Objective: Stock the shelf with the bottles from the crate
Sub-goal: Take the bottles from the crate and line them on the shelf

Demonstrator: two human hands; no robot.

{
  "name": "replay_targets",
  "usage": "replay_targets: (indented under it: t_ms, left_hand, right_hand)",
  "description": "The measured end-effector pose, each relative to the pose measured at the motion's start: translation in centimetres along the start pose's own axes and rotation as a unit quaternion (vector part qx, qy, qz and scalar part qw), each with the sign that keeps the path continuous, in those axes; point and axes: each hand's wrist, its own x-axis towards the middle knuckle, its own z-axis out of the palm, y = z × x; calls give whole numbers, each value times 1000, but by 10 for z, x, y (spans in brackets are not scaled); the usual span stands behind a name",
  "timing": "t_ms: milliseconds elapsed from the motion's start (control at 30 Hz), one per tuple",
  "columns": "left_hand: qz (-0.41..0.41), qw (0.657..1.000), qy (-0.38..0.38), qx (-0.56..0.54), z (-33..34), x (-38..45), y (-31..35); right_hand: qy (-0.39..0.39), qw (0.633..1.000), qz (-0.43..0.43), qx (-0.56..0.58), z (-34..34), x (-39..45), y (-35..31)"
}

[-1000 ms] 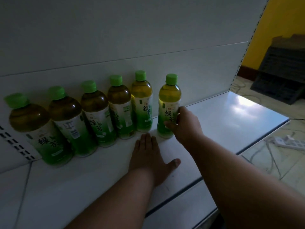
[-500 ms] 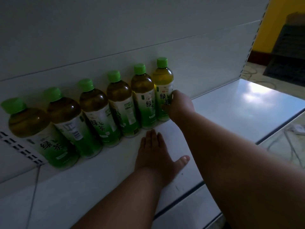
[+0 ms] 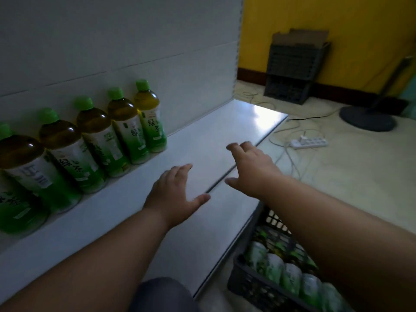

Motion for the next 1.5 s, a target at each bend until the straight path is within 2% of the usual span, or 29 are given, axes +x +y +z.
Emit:
replay_targets:
  t_ms: [167, 267, 467, 600, 800, 900, 1067, 1267, 1500]
  left_hand:
    - [165, 986, 4, -15, 6, -32, 86]
    - [211, 977, -28, -31, 34, -52, 114]
    - [177, 973, -151, 1, 138, -59, 122]
    - [163, 970, -170, 60, 195, -43, 109]
    - [141, 967, -194, 86, 246, -12, 96]
    - [143, 966, -194, 89, 254, -11, 93]
    - [136, 965, -203, 95, 253, -10, 93]
    - [146, 965, -200, 82, 252, -11, 92]
    - [143, 964, -209, 81, 250, -10, 93]
  right_hand:
    - [-61, 992, 90, -57, -6, -87, 41]
    - [-77, 988, 131, -41, 10, -118, 68]
    - [-111, 965, 232, 43, 102, -148, 125]
    - [-154, 938, 289, 113, 168, -137, 151]
    - [-178, 917, 308, 177, 250, -99, 178]
    - [-181, 901, 322, 227, 282, -88, 191]
    - [-194, 855, 362, 317, 328, -59, 197]
    - [-282, 822, 392, 301, 365, -14, 198]
    - [-283, 793, 426, 330, 361, -16, 195]
